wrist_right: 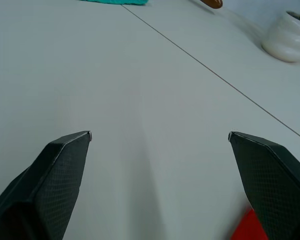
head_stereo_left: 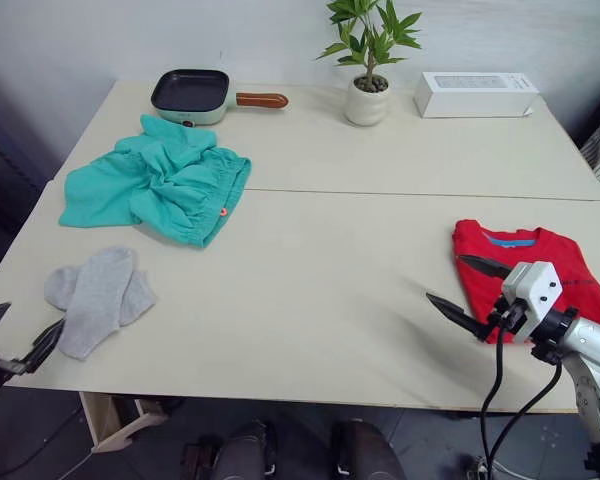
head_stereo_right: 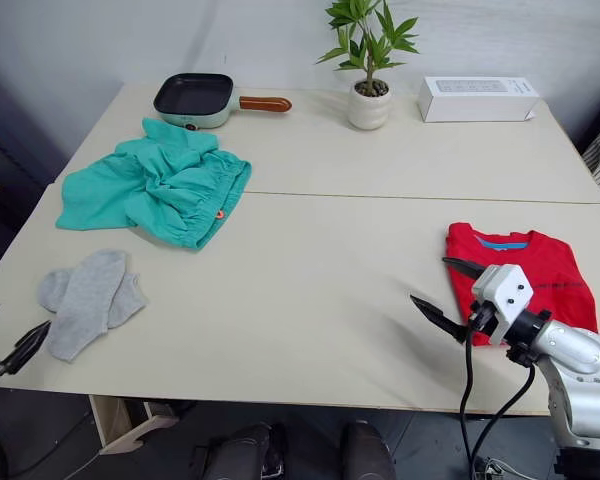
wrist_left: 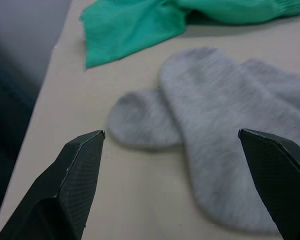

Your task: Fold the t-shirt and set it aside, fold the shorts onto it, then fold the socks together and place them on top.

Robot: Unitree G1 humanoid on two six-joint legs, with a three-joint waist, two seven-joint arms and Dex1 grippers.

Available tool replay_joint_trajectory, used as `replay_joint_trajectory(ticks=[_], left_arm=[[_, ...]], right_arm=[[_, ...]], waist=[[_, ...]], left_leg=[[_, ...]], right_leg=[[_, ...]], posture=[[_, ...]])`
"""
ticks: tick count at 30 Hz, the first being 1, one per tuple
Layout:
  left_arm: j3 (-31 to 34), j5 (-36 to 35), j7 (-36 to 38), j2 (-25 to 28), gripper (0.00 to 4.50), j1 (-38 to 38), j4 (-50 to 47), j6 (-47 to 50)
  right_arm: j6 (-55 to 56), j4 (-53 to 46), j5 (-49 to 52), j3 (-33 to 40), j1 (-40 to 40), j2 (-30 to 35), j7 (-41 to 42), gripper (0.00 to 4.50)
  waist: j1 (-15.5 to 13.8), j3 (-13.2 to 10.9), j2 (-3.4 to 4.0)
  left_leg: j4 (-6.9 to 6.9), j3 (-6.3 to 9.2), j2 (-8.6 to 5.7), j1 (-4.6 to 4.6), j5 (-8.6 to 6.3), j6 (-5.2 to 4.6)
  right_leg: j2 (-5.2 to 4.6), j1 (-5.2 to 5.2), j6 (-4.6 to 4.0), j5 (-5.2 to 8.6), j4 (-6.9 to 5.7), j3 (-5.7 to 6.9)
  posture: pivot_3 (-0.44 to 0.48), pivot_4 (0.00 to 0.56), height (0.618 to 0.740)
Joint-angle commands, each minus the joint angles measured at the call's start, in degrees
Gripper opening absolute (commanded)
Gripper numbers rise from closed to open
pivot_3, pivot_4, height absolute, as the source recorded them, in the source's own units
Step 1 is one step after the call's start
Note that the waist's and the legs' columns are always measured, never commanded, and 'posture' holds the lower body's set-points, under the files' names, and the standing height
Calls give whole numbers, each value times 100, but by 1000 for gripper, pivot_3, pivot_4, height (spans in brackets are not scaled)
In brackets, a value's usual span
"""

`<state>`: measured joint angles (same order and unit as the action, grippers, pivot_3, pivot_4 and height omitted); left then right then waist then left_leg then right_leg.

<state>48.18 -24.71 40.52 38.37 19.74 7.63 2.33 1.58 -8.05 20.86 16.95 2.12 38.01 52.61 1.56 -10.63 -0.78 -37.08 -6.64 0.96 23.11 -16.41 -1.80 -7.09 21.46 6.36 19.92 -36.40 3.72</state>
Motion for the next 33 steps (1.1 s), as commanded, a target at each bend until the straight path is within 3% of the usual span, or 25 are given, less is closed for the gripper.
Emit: replay_joint_trajectory(ticks=[1,5,9,12,15,17,20,24,27,33], left_arm=[[199,-216,-349,78,4500,-35,-282,483],[-141,-963,-301,408,4500,-622,-1081,1624],[-1789,-442,-24,1442,4500,-2364,-905,2320],[-2959,214,143,1561,4500,-3826,2,2177],[-4087,993,492,1212,4500,-5300,1406,1804],[-4487,1334,625,948,4500,-5950,2254,1454],[-5187,1999,974,690,4500,-6578,3352,839],[-5517,2347,1194,267,4500,-7176,4491,632],[-5493,2487,993,-8,3925,-7434,5141,368],[-5321,2441,1277,-359,2124,-7641,5680,-159]], right_arm=[[328,-353,256,24,220,-97,204,4486],[425,-517,493,48,303,-224,217,4486],[406,-926,649,-83,236,-364,140,4486],[390,-893,611,-137,173,-430,52,4486],[378,-815,528,-183,125,-441,20,4486],[388,-789,475,-198,111,-448,-50,4486],[452,-776,371,-182,133,-450,-166,4486],[430,-857,372,-35,410,-459,-327,4486],[453,-901,338,-83,511,-479,-395,4500],[421,-981,245,-162,525,-501,-570,4500]], waist=[[-19,4,-7],[-58,15,-26],[-135,18,-22],[-144,35,2],[-139,40,11],[-105,39,8],[-111,32,-4],[-143,27,-16],[-160,26,-20],[-189,27,-21]], left_leg=[[0,3,0,0,0,0],[-2,12,-6,0,2,-1],[1,31,-8,6,23,15],[5,21,-13,-6,20,12],[6,-5,-12,0,37,-17],[-4,-32,1,4,40,-22],[-13,-43,3,5,40,-24],[-21,-43,4,5,42,-31],[-29,-37,2,4,44,-35],[-43,-23,-2,2,45,-41]], right_leg=[[-1,-1,-1,0,0,2],[-8,-5,-1,0,-3,9],[-10,-4,-33,-19,-3,34],[-8,-11,-36,-22,-4,40],[5,3,-34,-23,-22,61],[54,13,-31,-24,-41,77],[63,16,-30,-23,-43,74],[60,15,-27,-23,-47,72],[52,10,-26,-23,-47,74],[16,5,-19,-26,-50,74]], posture=[[0,150,740],[0,150,740],[0,150,740],[0,150,740],[0,150,740],[0,150,740],[0,150,740],[0,150,740],[0,150,740],[0,150,740]])
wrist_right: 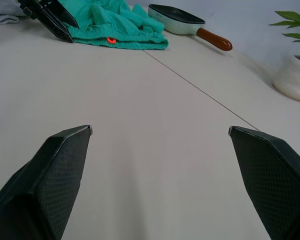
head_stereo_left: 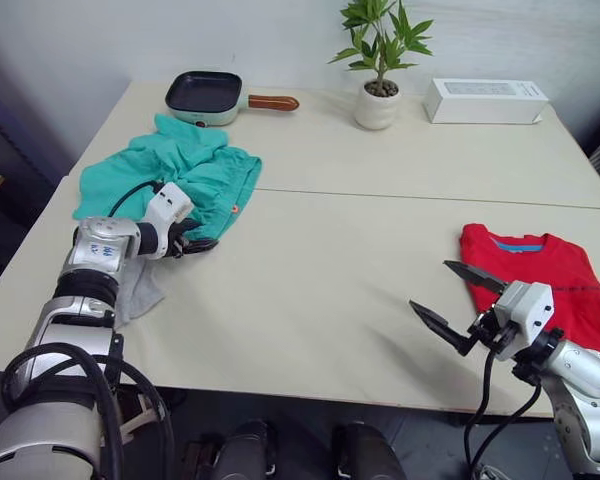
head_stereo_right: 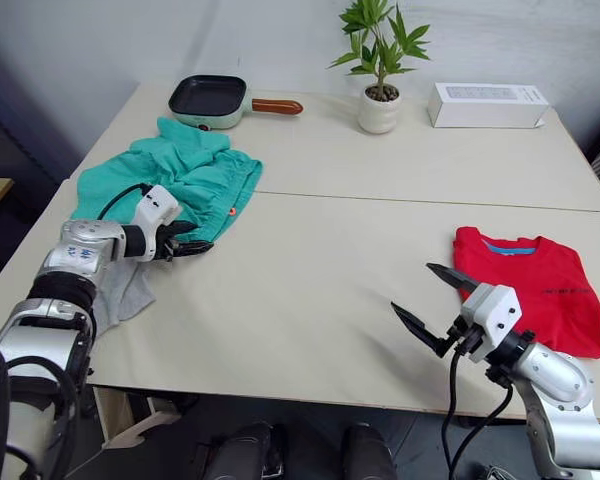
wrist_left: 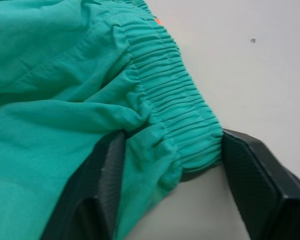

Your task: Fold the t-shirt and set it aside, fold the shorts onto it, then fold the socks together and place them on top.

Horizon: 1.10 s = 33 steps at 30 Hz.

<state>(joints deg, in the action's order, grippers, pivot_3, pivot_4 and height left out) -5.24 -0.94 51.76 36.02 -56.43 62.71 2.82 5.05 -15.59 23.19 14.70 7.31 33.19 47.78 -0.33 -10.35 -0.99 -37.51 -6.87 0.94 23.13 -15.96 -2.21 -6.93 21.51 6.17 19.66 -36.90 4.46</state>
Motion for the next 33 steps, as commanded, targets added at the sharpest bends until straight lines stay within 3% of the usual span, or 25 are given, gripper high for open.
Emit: replay_joint_trajectory(ticks=[1,7,10,13,18,21,26,30,33], left_arm=[[126,-32,234,-179,1817,-28,138,-379],[515,-603,1188,-476,48,-79,-644,-733],[295,-944,1944,-707,19,105,-2010,-222],[-172,-1163,2222,-923,19,485,-3673,895],[-964,-1433,1816,-1539,19,1331,-5947,2182],[-1313,-1232,1283,-2062,19,1621,-6243,2321],[-1553,-895,719,-2321,1573,1668,-6113,2141],[-1452,-1219,1076,-1962,2771,1824,-6619,2293],[-1066,-1525,1431,-1630,3593,2028,-6781,1763]], right_arm=[[48,-247,-1,78,-2,-12,-134,4500],[-75,-347,8,207,93,90,-256,4500],[-136,-349,-17,246,95,146,-308,4500],[-235,-321,24,305,53,235,-279,4500],[-411,-311,60,344,90,399,-191,4500],[-498,-268,-2,352,78,514,-159,4500],[-738,-288,-77,304,98,741,-105,4500],[-1001,-259,97,545,-16,954,-42,4500],[-1194,-481,419,687,-147,1161,163,4500]], waist=[[-1,0,0],[-2,-2,-3],[3,-4,-7],[22,-4,-7],[48,-3,-5],[34,-3,-5],[34,-4,-5],[47,-2,-1],[39,-3,6]], left_leg=[[-1,1,0,0,0,0],[-10,3,-3,12,-1,-2],[-10,4,-1,18,-1,-3],[-14,3,-4,17,-4,-8],[-15,5,5,13,-4,-8],[-26,11,9,16,-4,-7],[-42,12,12,11,-3,-6],[-41,11,25,11,-5,1],[-41,10,25,11,-6,2]], right_leg=[[-3,0,0,0,-2,1],[-2,2,0,0,-8,12],[20,2,1,-1,-10,13],[27,-5,2,-2,-8,6],[26,-12,3,-1,-6,-25],[26,-13,3,-1,-2,-45],[23,-17,2,-1,6,-54],[26,-15,0,0,6,-55],[25,-14,-1,0,7,-55]], posture=[[0,150,740],[0,150,740],[0,150,740],[0,150,740],[0,150,740],[0,150,740],[0,150,740],[0,150,740],[0,150,740]])
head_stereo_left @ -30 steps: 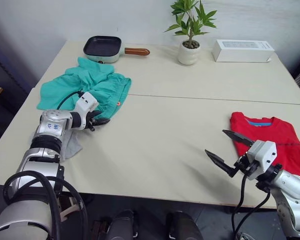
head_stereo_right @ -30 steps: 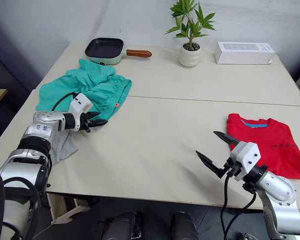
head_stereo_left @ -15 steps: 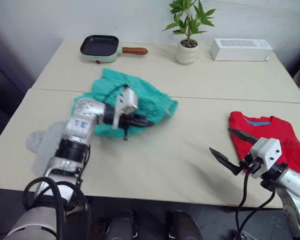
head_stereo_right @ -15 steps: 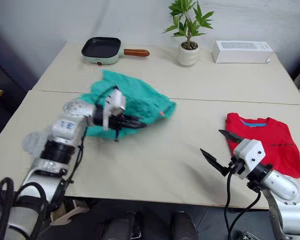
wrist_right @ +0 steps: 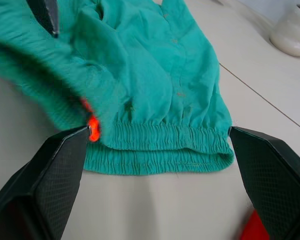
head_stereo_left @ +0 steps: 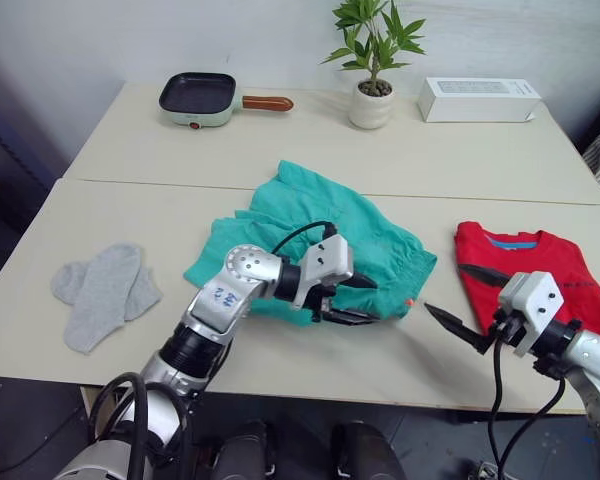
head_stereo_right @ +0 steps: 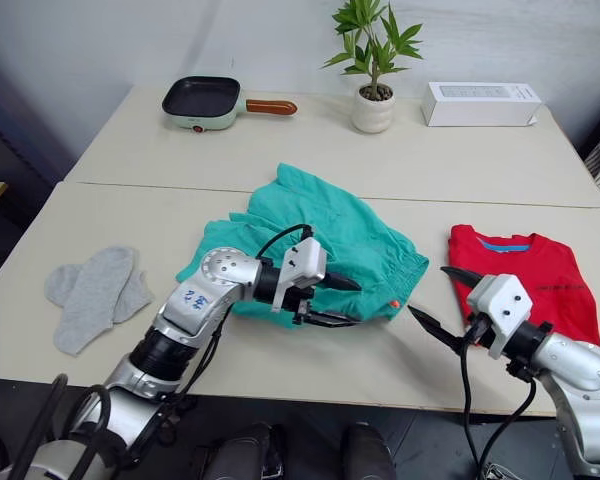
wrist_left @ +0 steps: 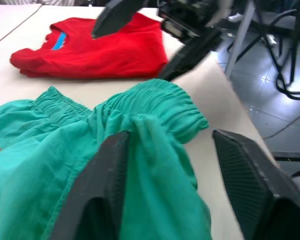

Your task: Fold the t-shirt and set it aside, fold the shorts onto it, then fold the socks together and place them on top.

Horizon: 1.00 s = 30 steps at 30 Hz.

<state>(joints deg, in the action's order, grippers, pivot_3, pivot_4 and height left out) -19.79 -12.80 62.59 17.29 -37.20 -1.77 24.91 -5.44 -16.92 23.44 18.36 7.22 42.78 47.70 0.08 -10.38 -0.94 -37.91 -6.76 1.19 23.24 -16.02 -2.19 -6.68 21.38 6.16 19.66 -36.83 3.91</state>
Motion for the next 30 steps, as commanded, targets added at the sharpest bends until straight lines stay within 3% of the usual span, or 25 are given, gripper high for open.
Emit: replay_joint_trajectory(ticks=[1,2,4,7,12,19,23,27,30], left_arm=[[483,-410,494,375,3858,158,-345,-607],[591,-494,734,577,4141,222,-310,-789],[815,-443,1043,1043,4141,350,-65,-1260],[1096,358,963,1953,4141,581,1000,-3060],[1278,1108,799,2983,4141,799,2800,-5075],[951,1892,-238,2704,4141,43,4526,-5369],[599,2163,-79,2438,4183,-418,5119,-5339],[328,2355,227,2265,3340,-727,5695,-5257],[262,2400,274,2072,2378,-895,6049,-5283]], right_arm=[[-244,-474,527,326,-172,248,240,4500],[-408,-672,683,290,-217,285,249,4500],[-788,-1139,952,40,-259,391,334,4500],[-1572,-1975,1032,-867,-221,679,422,4500],[-2088,-2431,386,-1930,-296,684,5,4500],[-2195,-1896,-901,-2808,-764,464,-624,4500],[-2122,-1579,-1214,-2865,-1070,492,-574,3570],[-2163,-1385,-1232,-2763,-1302,382,-526,2182],[-2188,-1280,-1218,-2671,-1429,313,-541,1067]], waist=[[5,0,0],[2,0,0],[9,0,1],[39,6,12],[-9,6,11],[-37,31,26],[-72,51,57],[-129,69,73],[-155,84,88]], left_leg=[[0,0,0,0,0,0],[-1,0,3,0,0,0],[-1,1,7,0,1,2],[0,0,20,-8,-5,14],[3,1,24,-2,-22,8],[0,20,-7,-2,-30,-12],[1,20,-24,-4,-22,-26],[-1,12,-32,-9,-19,-28],[-4,8,-35,-13,-16,-35]], right_leg=[[0,0,0,0,0,0],[1,-1,0,0,2,0],[2,0,-2,1,2,2],[7,0,-11,5,2,2],[2,10,-19,9,6,8],[-47,3,-19,8,-4,40],[-58,2,-14,5,-21,55],[-59,0,-12,5,-27,74],[-60,-5,-7,2,-27,102]], posture=[[0,150,740],[0,150,740],[0,150,740],[0,150,740],[0,150,740],[0,150,740],[0,150,740],[0,150,740],[0,150,740]])
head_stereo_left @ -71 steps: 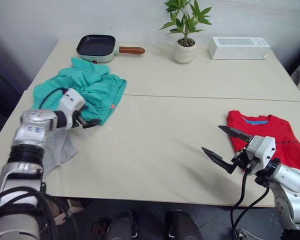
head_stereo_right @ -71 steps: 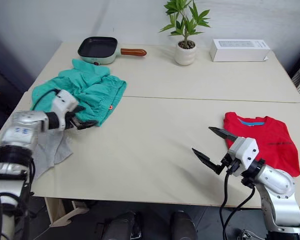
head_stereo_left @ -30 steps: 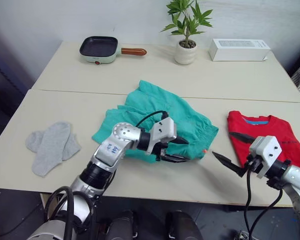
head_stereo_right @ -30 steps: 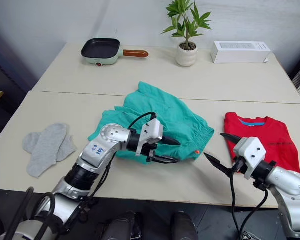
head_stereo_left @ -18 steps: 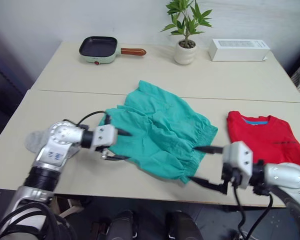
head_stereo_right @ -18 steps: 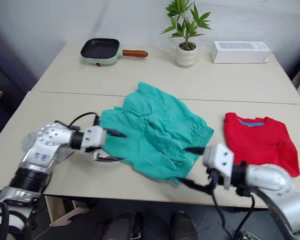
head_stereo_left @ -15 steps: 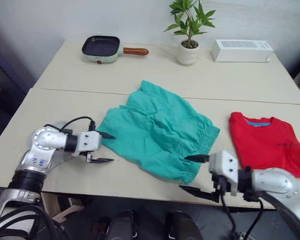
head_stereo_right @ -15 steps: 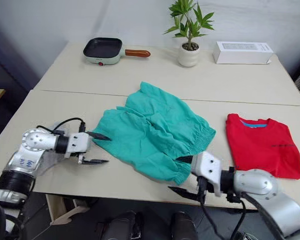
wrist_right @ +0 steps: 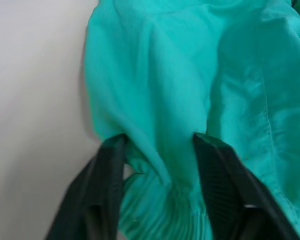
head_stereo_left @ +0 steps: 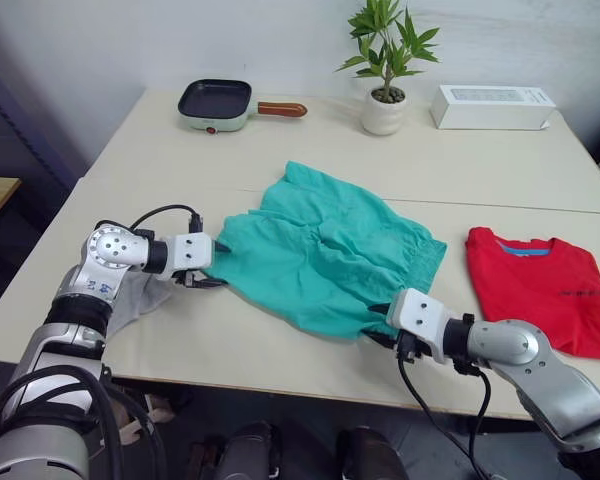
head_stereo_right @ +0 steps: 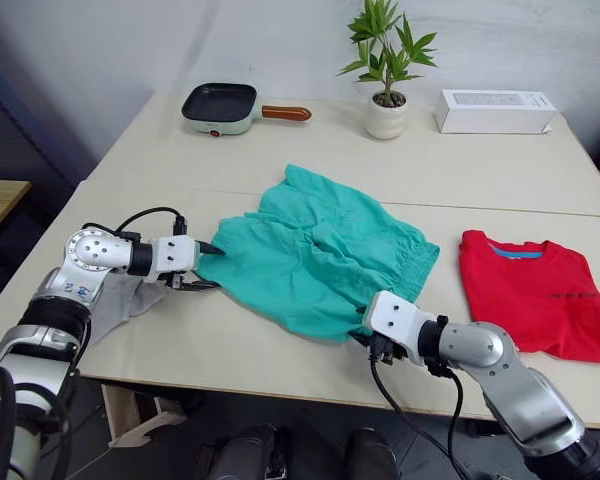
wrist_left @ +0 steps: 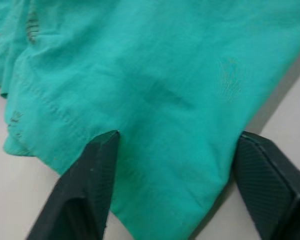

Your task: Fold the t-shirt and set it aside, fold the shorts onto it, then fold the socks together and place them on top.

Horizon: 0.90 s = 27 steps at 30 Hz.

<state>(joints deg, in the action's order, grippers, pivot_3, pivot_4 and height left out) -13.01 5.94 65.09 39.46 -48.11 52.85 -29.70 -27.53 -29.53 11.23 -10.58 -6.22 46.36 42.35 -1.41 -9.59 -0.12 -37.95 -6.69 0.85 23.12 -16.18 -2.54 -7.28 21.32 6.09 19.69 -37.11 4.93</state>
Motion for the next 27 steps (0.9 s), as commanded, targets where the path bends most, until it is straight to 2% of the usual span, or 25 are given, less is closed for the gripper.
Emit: replay_joint_trajectory(ticks=[1,3,8,13,17,18,21,25,27], left_arm=[[-430,538,52,-226,2118,152,694,226],[-477,536,233,-367,1546,127,867,305],[-380,334,766,-569,15,176,1017,450],[-171,245,772,-517,15,188,993,453],[193,-306,1404,-335,15,292,326,899],[267,-491,1622,-261,15,376,-12,1107],[550,-1370,2272,202,15,997,-1956,2303],[827,-2003,2312,816,15,2039,-4183,3502],[939,-2290,2203,1091,15,2517,-5060,4009]], right_arm=[[28,30,2,260,-112,-45,0,754],[50,140,-1,377,-147,-33,-10,102],[81,327,62,671,-183,-34,20,0],[173,485,90,855,-240,-104,21,0],[331,704,206,1061,-256,-137,147,0],[394,766,247,1117,-257,-141,197,0],[668,985,318,1258,-234,-110,394,0],[1043,1189,391,1390,-141,-111,649,0],[1238,1263,452,1433,-85,-107,809,0]], waist=[[-13,10,14],[-17,18,26],[-21,40,58],[-8,41,60],[38,37,52],[57,35,49],[171,21,42],[282,-30,-13],[324,-40,-17]], left_leg=[[-1,0,-2,-1,0,-3],[-1,3,-6,-4,-3,-16],[-2,25,-13,-28,-18,-46],[0,39,-12,-53,-37,-46],[1,43,-12,-44,-41,-45],[1,43,-11,-39,-43,-43],[1,45,-11,-5,-32,-19],[0,54,-11,15,-30,-17],[1,62,-10,17,-31,-17]], right_leg=[[-3,-2,1,0,0,3],[-10,-10,3,-2,2,9],[-22,-58,10,-5,26,36],[-23,-90,9,-4,42,23],[-23,-87,9,-5,54,7],[-22,-83,9,-5,55,6],[-20,-62,9,-5,58,10],[-15,-62,9,-5,61,25],[-15,-66,9,-5,69,27]], posture=[[0,150,740],[0,150,740],[0,150,740],[0,150,740],[0,150,740],[0,150,740],[0,150,740],[0,150,740],[0,150,740]])
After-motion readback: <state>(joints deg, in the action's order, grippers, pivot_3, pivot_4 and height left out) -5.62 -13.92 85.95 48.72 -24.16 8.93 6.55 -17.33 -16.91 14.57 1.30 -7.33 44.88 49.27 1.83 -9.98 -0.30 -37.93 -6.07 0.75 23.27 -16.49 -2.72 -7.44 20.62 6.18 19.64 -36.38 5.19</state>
